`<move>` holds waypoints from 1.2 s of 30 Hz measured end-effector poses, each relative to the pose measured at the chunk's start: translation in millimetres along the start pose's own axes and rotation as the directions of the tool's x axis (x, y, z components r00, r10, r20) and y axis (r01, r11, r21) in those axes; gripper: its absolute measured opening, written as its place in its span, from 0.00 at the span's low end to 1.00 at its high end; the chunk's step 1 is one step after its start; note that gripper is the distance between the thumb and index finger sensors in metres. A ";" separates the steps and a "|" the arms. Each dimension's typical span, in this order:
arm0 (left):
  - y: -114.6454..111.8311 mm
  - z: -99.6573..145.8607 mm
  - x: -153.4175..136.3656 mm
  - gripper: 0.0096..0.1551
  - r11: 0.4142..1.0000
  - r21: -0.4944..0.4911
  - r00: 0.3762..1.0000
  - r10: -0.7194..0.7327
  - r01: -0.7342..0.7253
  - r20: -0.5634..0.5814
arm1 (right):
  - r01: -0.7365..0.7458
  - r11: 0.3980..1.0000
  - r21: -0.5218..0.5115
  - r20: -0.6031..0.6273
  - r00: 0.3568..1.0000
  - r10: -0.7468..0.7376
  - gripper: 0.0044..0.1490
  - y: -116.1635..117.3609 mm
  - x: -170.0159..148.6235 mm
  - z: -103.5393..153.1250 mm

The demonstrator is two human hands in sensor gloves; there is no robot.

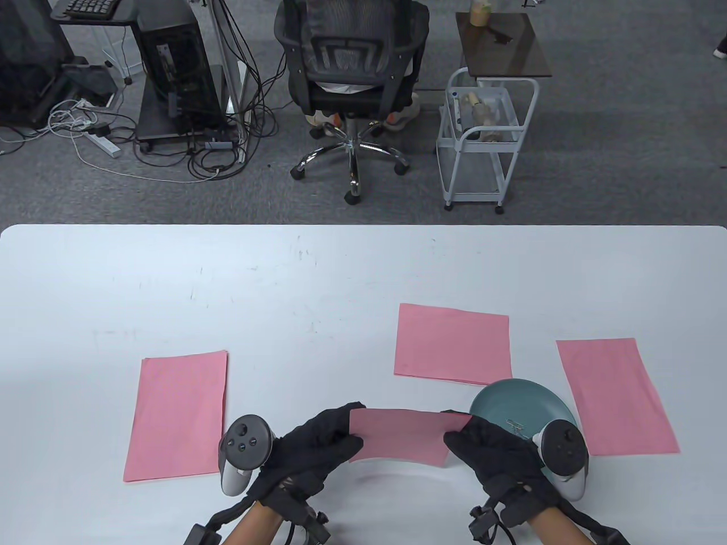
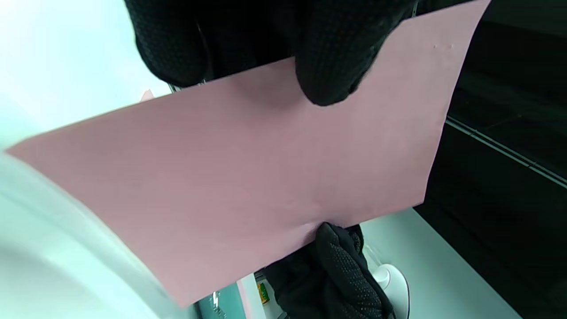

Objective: Pinch and push to attach paper clips

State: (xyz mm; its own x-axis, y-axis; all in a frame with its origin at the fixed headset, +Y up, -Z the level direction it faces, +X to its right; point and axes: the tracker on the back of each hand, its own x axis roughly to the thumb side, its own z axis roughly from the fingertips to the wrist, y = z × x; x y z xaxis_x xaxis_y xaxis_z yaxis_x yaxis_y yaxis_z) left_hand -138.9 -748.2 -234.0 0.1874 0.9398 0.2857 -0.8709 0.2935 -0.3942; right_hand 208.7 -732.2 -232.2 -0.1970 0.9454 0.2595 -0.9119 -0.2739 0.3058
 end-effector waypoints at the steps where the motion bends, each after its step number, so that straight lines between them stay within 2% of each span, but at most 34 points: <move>1: -0.9 -0.5 -0.4 0.29 1.000 -0.015 1.000 -0.001 0.000 -0.001 | -0.005 1.000 0.014 -0.004 1.000 0.005 0.23 0.6 -1.2 -0.4; 4: -3.5 -1.1 -1.5 0.28 0.999 -0.036 1.000 -0.001 0.001 -0.011 | 0.011 0.999 0.052 -0.014 1.000 -0.010 0.25 2.4 -3.8 -1.1; 10: -9.0 -2.5 -1.3 0.30 0.998 -0.062 0.999 -0.028 0.027 -0.029 | 0.015 0.998 0.057 -0.037 0.999 -0.012 0.24 4.8 -6.8 -2.0; 15: -10.5 -1.7 0.7 0.23 0.998 -0.039 0.999 -0.051 0.050 -0.021 | 0.034 0.998 0.061 -0.032 0.999 -0.032 0.23 6.1 -7.3 -3.0; 21: -11.2 -2.3 0.1 0.26 0.996 -0.061 0.998 -0.063 0.061 -0.018 | 0.045 0.995 0.086 -0.039 0.998 -0.041 0.26 7.7 -9.7 -3.5; 24: -13.7 -3.0 -5.9 0.25 0.997 -0.060 0.997 -0.047 0.044 -0.058 | 0.057 0.995 0.081 -0.056 0.997 -0.053 0.25 9.7 -12.2 -3.7; 30: -13.0 -5.3 -5.4 0.23 0.993 -0.055 0.993 -0.110 0.107 -0.052 | 0.051 0.996 0.077 -0.055 0.997 -0.047 0.24 10.0 -11.2 -4.1; 34: -10.9 -6.3 -13.3 0.23 0.998 -0.062 0.997 -0.032 0.027 -0.072 | 0.056 0.998 0.030 -0.069 0.996 -0.054 0.24 1.3 -10.2 -5.2; 36: -7.2 -6.7 -17.8 0.22 0.999 -0.052 0.996 0.009 -0.014 -0.084 | 0.044 0.999 -0.020 -0.062 0.997 -0.045 0.24 -12.0 -7.8 -5.9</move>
State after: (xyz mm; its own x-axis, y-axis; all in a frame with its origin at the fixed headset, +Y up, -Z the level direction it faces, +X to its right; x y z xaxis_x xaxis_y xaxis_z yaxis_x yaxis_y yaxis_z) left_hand -133.0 -765.9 -242.1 0.2168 0.9539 0.2075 -0.8486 0.2892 -0.4431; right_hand 219.0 -735.3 -243.3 -0.1779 0.9660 0.1878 -0.9266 -0.2287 0.2986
